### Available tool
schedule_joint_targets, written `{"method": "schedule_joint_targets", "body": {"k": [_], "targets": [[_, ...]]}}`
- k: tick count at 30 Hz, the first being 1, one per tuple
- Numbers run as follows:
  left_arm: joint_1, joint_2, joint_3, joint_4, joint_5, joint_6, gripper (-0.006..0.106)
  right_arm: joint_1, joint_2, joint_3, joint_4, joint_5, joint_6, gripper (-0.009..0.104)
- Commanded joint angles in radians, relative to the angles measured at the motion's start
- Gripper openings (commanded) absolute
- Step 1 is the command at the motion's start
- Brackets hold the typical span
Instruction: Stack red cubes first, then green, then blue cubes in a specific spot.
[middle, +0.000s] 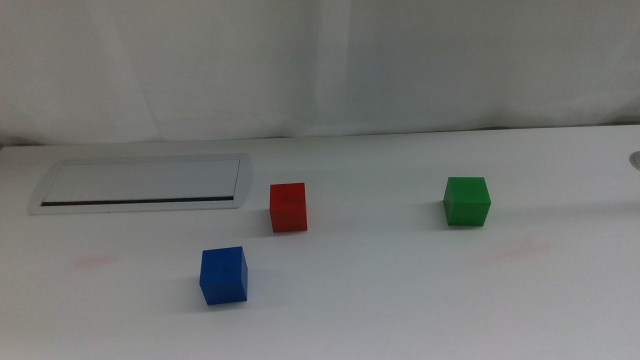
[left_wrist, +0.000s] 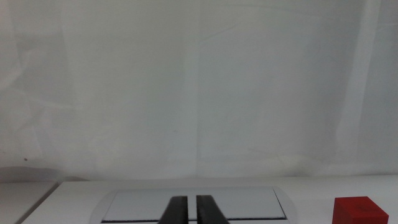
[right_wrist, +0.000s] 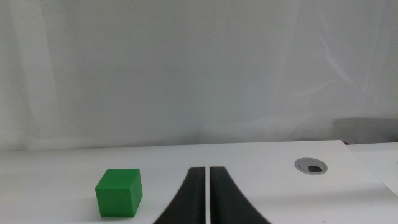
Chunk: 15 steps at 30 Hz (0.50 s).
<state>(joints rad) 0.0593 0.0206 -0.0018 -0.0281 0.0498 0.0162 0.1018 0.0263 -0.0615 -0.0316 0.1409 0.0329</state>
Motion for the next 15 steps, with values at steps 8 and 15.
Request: {"method": "schedule_joint_targets", "body": {"k": [8,15], "targets": [[0.001,0.002,0.027,-0.012,-0.023,-0.095,0.018,-0.003,-0.004,0.007,0.057,-0.001,-0.005,0.011],[0.001,0.002,0.027,-0.013,-0.038,-0.17,0.092,-0.003,-0.004,0.007,0.178,-0.057,0.018,0.103]]}}
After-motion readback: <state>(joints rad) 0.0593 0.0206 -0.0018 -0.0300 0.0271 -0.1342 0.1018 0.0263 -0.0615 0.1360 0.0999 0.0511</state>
